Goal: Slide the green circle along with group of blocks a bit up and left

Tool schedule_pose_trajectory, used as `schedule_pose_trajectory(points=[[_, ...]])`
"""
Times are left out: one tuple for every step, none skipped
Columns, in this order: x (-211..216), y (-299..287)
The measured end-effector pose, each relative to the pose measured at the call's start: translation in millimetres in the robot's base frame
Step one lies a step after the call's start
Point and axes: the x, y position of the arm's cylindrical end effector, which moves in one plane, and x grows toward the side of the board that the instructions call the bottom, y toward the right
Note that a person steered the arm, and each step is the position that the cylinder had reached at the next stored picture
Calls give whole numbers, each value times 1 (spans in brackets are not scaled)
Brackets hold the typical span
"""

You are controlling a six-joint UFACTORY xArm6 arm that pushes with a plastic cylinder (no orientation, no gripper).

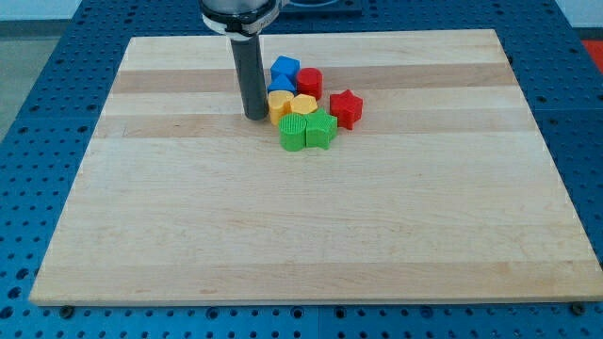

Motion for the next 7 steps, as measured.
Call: schedule_pose_trajectory(points=[[-32, 12], [-43, 13], [-25, -2], [45, -39], [68, -55], [68, -55], [68, -55]])
